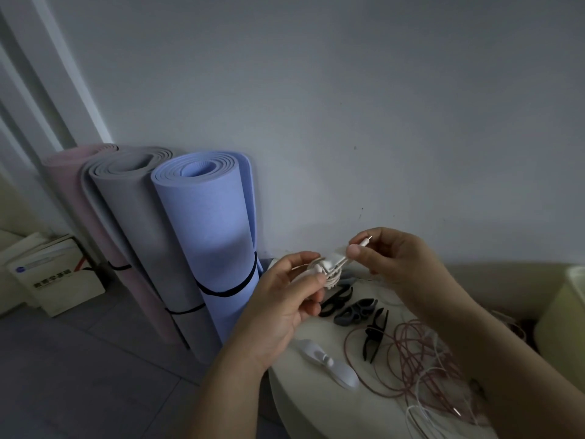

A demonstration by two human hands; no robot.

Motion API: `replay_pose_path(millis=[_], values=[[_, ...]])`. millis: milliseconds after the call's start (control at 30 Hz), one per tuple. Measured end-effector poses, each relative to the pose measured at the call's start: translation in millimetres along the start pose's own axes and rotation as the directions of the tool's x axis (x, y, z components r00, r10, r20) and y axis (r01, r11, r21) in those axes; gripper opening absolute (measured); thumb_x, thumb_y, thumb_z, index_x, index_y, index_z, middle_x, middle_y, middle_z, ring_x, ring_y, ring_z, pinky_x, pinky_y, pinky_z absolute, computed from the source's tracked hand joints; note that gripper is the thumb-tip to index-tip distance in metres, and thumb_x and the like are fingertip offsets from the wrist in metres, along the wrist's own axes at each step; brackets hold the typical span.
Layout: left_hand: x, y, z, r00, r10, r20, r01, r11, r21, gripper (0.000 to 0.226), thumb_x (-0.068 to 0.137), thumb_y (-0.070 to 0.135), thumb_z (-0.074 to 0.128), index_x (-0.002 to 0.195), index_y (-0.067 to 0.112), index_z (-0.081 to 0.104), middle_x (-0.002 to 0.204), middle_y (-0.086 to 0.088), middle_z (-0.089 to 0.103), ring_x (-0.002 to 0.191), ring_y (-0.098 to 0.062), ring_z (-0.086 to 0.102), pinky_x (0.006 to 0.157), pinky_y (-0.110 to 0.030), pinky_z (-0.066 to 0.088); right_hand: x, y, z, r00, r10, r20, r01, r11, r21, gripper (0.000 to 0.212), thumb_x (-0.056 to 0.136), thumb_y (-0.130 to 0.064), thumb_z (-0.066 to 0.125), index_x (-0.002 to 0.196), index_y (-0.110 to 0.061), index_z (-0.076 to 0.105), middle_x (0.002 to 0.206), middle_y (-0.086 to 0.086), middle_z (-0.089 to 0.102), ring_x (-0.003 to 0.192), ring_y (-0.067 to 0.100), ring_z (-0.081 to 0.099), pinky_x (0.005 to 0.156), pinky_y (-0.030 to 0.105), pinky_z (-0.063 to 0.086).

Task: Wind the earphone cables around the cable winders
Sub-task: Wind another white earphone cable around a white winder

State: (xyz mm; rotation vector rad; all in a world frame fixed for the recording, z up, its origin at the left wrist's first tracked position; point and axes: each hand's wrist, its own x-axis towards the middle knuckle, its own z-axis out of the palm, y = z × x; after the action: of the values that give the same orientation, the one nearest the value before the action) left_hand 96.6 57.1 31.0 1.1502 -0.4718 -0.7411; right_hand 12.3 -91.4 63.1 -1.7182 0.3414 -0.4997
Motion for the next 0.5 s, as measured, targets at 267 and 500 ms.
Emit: replay_pose_path(millis=[267, 500], values=[[-1.5, 2.8, -4.0, 0.998, 0.043, 0.047, -0.043, 0.999, 0.017, 0.024, 0.066, 0.015, 0.071, 0.09, 0.013, 0.073, 0.062, 0.002, 0.059, 0.049, -0.006, 0.049, 0.047, -0.017, 0.042, -3.7, -7.6, -15.3, 0.978, 0.029, 0.205, -0.053, 0.992, 0.114, 0.004, 0.076, -0.003, 0.062, 0.079, -0.002, 0.063, 0.055, -0.01, 0.062, 0.048, -0.004, 0.054, 0.05, 0.005, 0.04], [-1.7, 3.8, -1.2, 0.995, 0.089, 0.033, -0.09, 0.996, 0.014, 0.013, 0.067, 0.023, 0.071, 0.078, 0.021, 0.077, 0.07, -0.002, 0.059, 0.049, -0.007, 0.046, 0.047, -0.016, 0.039, -0.6, -4.3, -21.1, 0.977, -0.004, 0.214, -0.019, 0.994, 0.106, 0.011, 0.064, -0.013, 0.066, 0.074, -0.009, 0.07, 0.063, -0.005, 0.067, 0.059, -0.001, 0.059, 0.058, 0.008, 0.044]])
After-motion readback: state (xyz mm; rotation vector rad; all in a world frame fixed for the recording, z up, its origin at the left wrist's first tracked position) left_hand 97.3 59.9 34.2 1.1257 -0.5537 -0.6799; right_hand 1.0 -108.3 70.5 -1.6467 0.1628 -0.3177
